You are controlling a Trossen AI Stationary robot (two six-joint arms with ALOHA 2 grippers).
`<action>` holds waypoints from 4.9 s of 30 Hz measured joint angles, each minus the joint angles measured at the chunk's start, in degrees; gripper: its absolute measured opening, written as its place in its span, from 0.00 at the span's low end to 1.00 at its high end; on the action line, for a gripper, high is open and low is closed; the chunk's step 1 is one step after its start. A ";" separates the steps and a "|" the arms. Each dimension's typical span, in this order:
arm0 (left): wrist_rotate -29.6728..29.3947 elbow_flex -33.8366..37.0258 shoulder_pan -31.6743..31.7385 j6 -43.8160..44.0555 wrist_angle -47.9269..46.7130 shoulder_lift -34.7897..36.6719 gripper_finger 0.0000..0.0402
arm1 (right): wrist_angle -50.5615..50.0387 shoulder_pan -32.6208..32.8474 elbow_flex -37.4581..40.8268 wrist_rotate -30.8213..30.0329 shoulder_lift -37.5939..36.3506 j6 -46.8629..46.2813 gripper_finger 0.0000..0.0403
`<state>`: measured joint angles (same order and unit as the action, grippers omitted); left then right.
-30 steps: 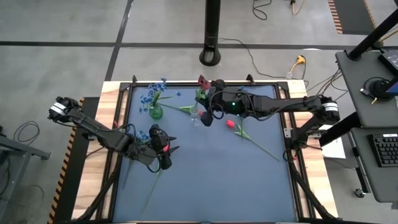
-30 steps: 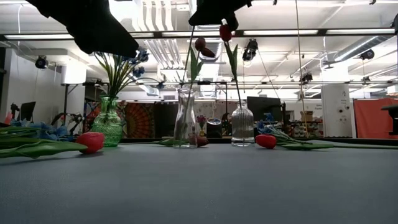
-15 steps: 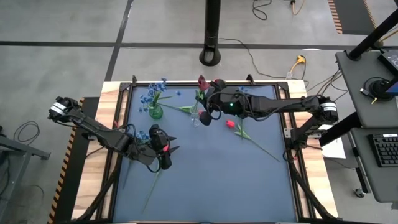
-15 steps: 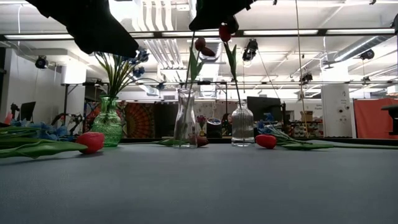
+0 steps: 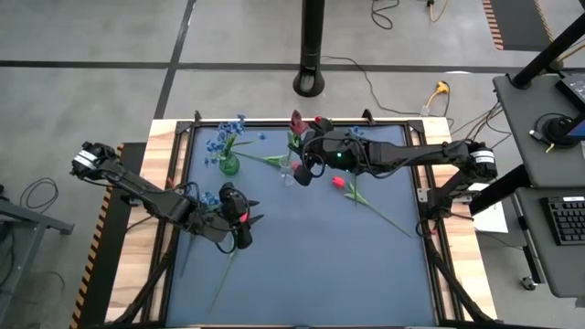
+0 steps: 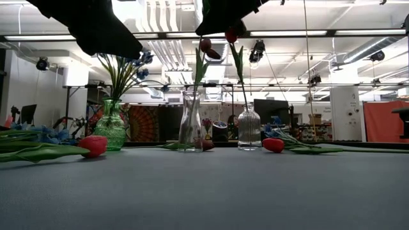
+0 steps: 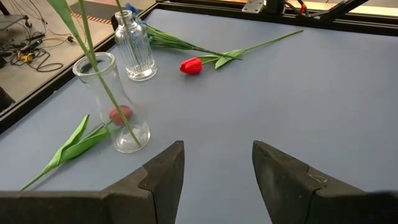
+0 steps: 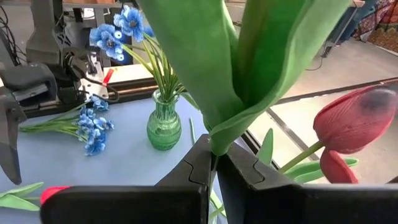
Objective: Sort flowers into vase by color
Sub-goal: Put the right dark red tulip into the bottom transparent vase, then put the bottom red tulip into the bottom transparent vase
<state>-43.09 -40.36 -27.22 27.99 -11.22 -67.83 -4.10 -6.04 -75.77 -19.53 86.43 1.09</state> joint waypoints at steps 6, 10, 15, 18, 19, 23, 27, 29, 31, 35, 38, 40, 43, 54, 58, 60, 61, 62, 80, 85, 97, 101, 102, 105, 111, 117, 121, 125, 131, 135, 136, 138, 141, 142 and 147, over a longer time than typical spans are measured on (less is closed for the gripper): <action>0.00 0.00 0.00 0.00 0.00 0.00 0.43 | 0.11 0.00 0.16 0.00 0.00 -0.47 0.03; 0.00 0.00 0.00 -0.01 0.00 -0.01 0.43 | 0.07 0.00 0.16 0.00 0.00 -0.51 0.04; 0.00 0.00 0.00 0.00 0.00 -0.02 0.43 | 0.05 0.00 0.16 0.00 0.00 -0.53 0.10; 0.00 0.00 0.00 0.00 0.00 -0.02 0.43 | 0.07 0.00 0.16 0.00 0.00 -0.56 0.16; 0.00 0.00 0.00 0.00 0.00 -0.02 0.43 | 0.07 0.00 0.18 0.00 0.00 -0.66 0.18; 0.00 0.00 0.00 0.00 0.00 -0.02 0.43 | 0.04 0.00 0.22 0.00 0.25 -0.68 0.24; 0.00 0.00 0.00 0.00 0.02 -0.02 0.43 | -0.04 0.02 0.29 0.00 0.66 -0.66 0.30; 0.00 0.00 0.00 0.00 0.02 -0.02 0.43 | -0.33 0.02 0.29 0.02 0.70 -0.65 0.33; 0.01 0.00 0.00 0.00 0.00 -0.02 0.43 | -0.26 0.02 0.29 0.00 0.70 -0.57 0.35; 0.01 0.00 0.00 0.00 0.02 -0.02 0.43 | -0.37 0.02 0.29 0.00 0.76 -0.60 0.41; 0.02 0.00 0.00 0.00 0.02 -0.02 0.43 | -0.32 0.02 0.29 0.00 0.76 -0.73 0.46; 0.00 0.00 0.00 -0.02 0.02 -0.04 0.43 | -0.36 0.02 0.29 0.01 0.76 -1.12 0.49; 0.02 0.00 0.00 0.00 0.01 -0.04 0.43 | -0.36 0.02 0.29 0.00 0.76 -1.08 0.52; 0.04 0.00 0.00 0.21 0.00 -0.04 0.43 | -0.37 0.14 0.29 0.00 -1.68 -0.93 0.59; 0.17 0.00 0.00 1.04 0.00 -0.04 0.43 | -0.30 0.30 0.29 0.00 -3.14 -0.94 0.61; 1.02 0.00 0.00 2.39 -0.01 -0.04 0.43 | -0.20 0.80 0.26 -0.03 -3.75 -0.90 0.62; 2.11 0.00 0.00 3.27 -0.01 -0.04 0.43 | -0.11 1.20 0.26 -0.01 -4.11 -0.70 0.62; 3.49 0.00 0.00 3.89 -0.01 -0.04 0.43 | -0.17 1.60 0.26 0.04 -4.48 -0.33 0.62; 11.17 -7.65 -4.42 11.00 -10.11 -0.59 0.43 | -11.41 7.32 -11.57 0.00 -5.77 3.57 0.62; 11.17 -10.83 -7.04 21.65 -20.42 -1.02 0.43 | -20.11 8.19 -15.84 0.00 -5.77 3.26 0.61; 28.72 -11.72 -8.39 48.89 -32.93 -10.49 0.43 | -39.14 11.61 -22.81 0.00 -5.77 -2.18 0.59; 35.45 -12.38 -8.53 55.44 -33.40 -16.49 0.43 | -40.97 12.38 -23.29 -0.01 -5.79 -2.63 0.59; 36.77 -12.60 -8.64 56.35 -33.42 -18.05 0.43 | -41.17 12.46 -23.28 0.00 -5.79 -2.63 0.59; 39.32 -13.74 -8.66 57.20 -33.55 -22.47 0.43 | -41.17 12.59 -23.28 0.00 -5.79 -2.57 0.59; 38.34 -15.45 -8.63 57.04 -33.88 -26.04 0.43 | -41.11 12.57 -23.17 0.00 -5.79 -1.95 0.58; 36.54 -14.59 -8.63 57.54 -35.39 -26.79 0.40 | -41.17 12.57 -23.03 0.00 -5.75 -1.95 0.58; 36.15 -14.54 -8.63 57.96 -35.02 -27.64 0.36 | -41.89 12.57 -23.01 0.00 -5.75 -1.76 0.58; 36.09 -14.27 -8.63 58.25 -34.85 -29.06 0.30 | -42.37 12.57 -22.64 0.00 -5.73 -1.56 0.58; 36.17 -14.40 -8.68 58.31 -34.67 -31.72 0.16 | -42.35 12.57 -21.51 0.00 -5.68 -1.54 0.58; 35.83 -14.27 -8.66 56.49 -34.46 -31.13 0.04 | -42.41 12.61 -21.22 0.00 -5.64 -1.55 0.58; 35.45 -14.19 -8.64 55.65 -34.90 -30.67 0.02 | -42.44 12.68 -21.22 -0.01 -5.64 -1.55 0.58; 34.44 -14.03 -8.60 54.29 -36.19 -29.30 0.02 | -42.51 12.79 -21.22 0.00 -5.64 -1.55 0.58; 33.23 -14.03 -8.59 52.95 -37.74 -26.35 0.02 | -42.66 13.18 -21.20 0.00 -5.70 -1.56 0.58; 32.76 -14.03 -8.64 52.51 -38.17 -25.36 0.01 | -42.66 13.34 -21.20 -0.01 -5.77 -1.55 0.58; 27.22 -14.03 -9.45 48.63 -36.43 -18.13 0.01 | -42.54 14.38 -21.20 -0.02 -6.60 -1.54 0.58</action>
<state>-15.87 -54.39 -36.67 76.62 -47.66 -85.96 -46.65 8.34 -96.97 -19.55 79.84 -0.45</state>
